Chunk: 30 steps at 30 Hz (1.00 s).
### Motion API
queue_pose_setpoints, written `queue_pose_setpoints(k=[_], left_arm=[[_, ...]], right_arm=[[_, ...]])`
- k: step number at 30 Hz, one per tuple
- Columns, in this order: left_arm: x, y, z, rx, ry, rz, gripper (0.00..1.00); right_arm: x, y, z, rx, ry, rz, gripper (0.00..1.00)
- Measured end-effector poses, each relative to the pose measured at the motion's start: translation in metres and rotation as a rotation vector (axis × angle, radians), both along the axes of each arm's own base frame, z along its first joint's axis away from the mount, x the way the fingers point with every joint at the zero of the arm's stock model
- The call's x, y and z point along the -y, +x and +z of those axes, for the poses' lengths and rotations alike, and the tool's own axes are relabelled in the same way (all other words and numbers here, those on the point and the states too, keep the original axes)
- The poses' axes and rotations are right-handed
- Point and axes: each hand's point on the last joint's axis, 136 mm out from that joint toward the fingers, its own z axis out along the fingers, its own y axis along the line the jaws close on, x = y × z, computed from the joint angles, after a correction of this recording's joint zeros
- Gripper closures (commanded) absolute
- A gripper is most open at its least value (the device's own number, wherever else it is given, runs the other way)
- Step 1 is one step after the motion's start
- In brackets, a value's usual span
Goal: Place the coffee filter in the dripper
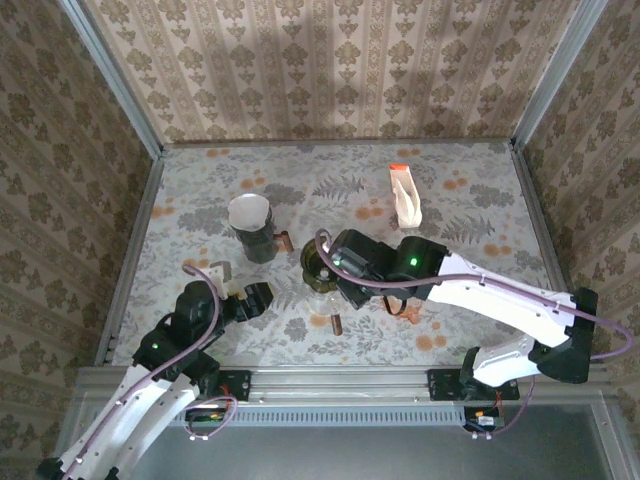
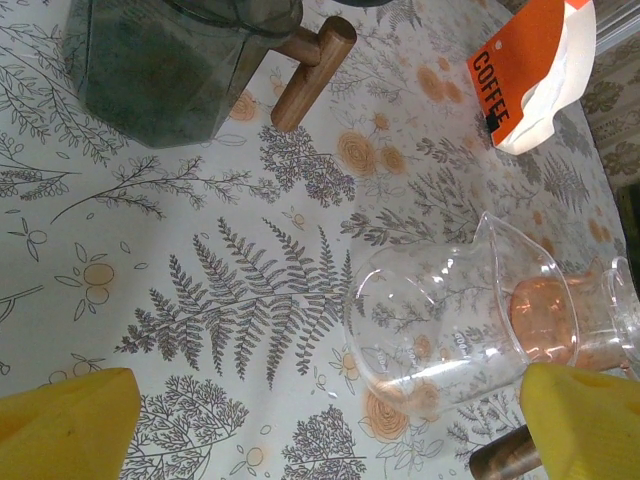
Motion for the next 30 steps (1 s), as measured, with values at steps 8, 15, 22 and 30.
queue_pose_setpoints(k=[8, 15, 22, 30], left_arm=[[0.000, 0.000, 0.000, 0.000, 0.000, 0.000, 0.00], [0.000, 0.000, 0.000, 0.000, 0.000, 0.002, 0.00], [-0.001, 0.001, 0.000, -0.001, -0.001, 0.005, 0.00], [0.000, 0.000, 0.000, -0.002, -0.003, 0.001, 0.00]], right_arm=[[0.002, -0.004, -0.013, -0.014, -0.038, -0.016, 0.90], [-0.005, 0.000, -0.033, -0.038, -0.096, -0.016, 0.90], [-0.008, 0.002, -0.042, -0.049, -0.120, -0.013, 0.90], [-0.013, 0.005, -0.041, -0.046, -0.119, -0.010, 0.89]])
